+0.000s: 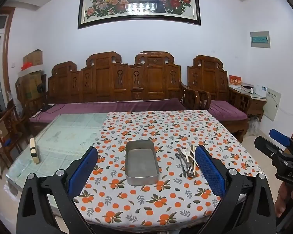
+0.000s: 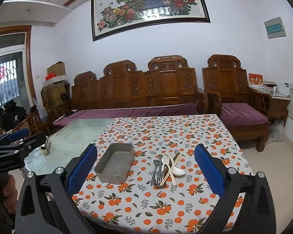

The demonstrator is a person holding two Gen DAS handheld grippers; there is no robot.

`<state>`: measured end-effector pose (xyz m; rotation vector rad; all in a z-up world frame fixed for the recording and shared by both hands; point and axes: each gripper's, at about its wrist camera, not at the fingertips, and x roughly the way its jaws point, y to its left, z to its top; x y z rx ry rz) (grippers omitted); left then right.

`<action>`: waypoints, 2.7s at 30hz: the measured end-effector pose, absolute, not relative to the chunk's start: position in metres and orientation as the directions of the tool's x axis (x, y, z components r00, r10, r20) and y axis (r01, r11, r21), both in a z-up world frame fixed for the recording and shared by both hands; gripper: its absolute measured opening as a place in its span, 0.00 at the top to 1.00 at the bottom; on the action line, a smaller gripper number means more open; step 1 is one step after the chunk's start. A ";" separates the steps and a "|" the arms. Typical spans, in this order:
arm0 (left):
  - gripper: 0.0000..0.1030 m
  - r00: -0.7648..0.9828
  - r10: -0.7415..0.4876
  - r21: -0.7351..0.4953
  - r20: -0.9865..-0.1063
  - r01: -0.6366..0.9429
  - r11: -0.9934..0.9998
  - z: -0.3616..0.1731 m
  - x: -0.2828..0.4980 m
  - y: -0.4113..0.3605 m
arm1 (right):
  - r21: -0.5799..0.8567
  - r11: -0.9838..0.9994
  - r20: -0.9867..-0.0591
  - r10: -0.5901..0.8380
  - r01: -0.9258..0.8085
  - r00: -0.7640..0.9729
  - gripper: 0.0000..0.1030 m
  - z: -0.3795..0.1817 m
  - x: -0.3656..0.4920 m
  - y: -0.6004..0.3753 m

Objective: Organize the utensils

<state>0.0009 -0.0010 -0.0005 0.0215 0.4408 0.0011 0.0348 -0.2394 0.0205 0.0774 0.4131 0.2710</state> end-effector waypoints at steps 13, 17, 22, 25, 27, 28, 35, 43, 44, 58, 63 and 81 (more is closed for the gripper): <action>0.06 0.907 0.003 0.016 -0.420 0.004 1.000 0.003 -0.001 -0.002 | 0.131 0.961 -0.379 0.275 -0.243 0.883 0.04 0.020 0.034 -0.240; 0.06 0.907 0.004 0.016 -0.421 0.003 1.000 0.006 -0.003 -0.002 | 0.131 0.960 -0.380 0.277 -0.245 0.882 0.04 0.021 0.034 -0.239; 0.06 0.907 0.003 0.017 -0.422 0.004 1.000 0.005 -0.002 -0.002 | 0.130 0.961 -0.380 0.277 -0.245 0.883 0.04 0.021 0.034 -0.239; 0.06 0.907 0.002 0.017 -0.422 0.005 1.000 0.005 -0.002 -0.002 | 0.129 0.961 -0.380 0.277 -0.246 0.882 0.04 0.021 0.034 -0.239; 0.06 0.906 0.004 0.018 -0.423 0.004 1.000 0.004 -0.002 -0.002 | 0.130 0.960 -0.379 0.278 -0.246 0.883 0.04 0.021 0.034 -0.239; 0.06 0.906 0.003 0.017 -0.423 0.005 1.000 0.005 -0.002 -0.002 | 0.130 0.961 -0.380 0.277 -0.246 0.883 0.04 0.021 0.034 -0.239; 0.06 0.906 0.002 0.017 -0.423 0.005 1.000 0.006 -0.006 -0.003 | 0.129 0.961 -0.379 0.277 -0.246 0.883 0.04 0.021 0.034 -0.239; 0.06 0.906 0.003 0.019 -0.424 0.005 1.000 0.005 -0.004 -0.003 | 0.129 0.961 -0.380 0.277 -0.246 0.882 0.04 0.022 0.034 -0.239; 0.06 0.906 0.003 0.018 -0.424 0.006 1.000 0.005 -0.004 -0.003 | 0.129 0.960 -0.379 0.278 -0.247 0.883 0.04 0.022 0.034 -0.239; 0.06 0.907 0.000 0.018 -0.422 0.009 1.000 -0.002 0.000 -0.005 | 0.127 0.961 -0.379 0.277 -0.246 0.883 0.04 0.024 0.033 -0.237; 0.06 0.906 0.000 0.019 -0.423 0.008 1.000 -0.002 0.000 -0.005 | 0.126 0.961 -0.380 0.276 -0.246 0.883 0.04 0.024 0.033 -0.237; 0.06 0.906 -0.005 0.020 -0.424 0.015 1.000 -0.001 -0.001 -0.009 | 0.126 0.961 -0.380 0.276 -0.246 0.883 0.04 0.022 0.034 -0.239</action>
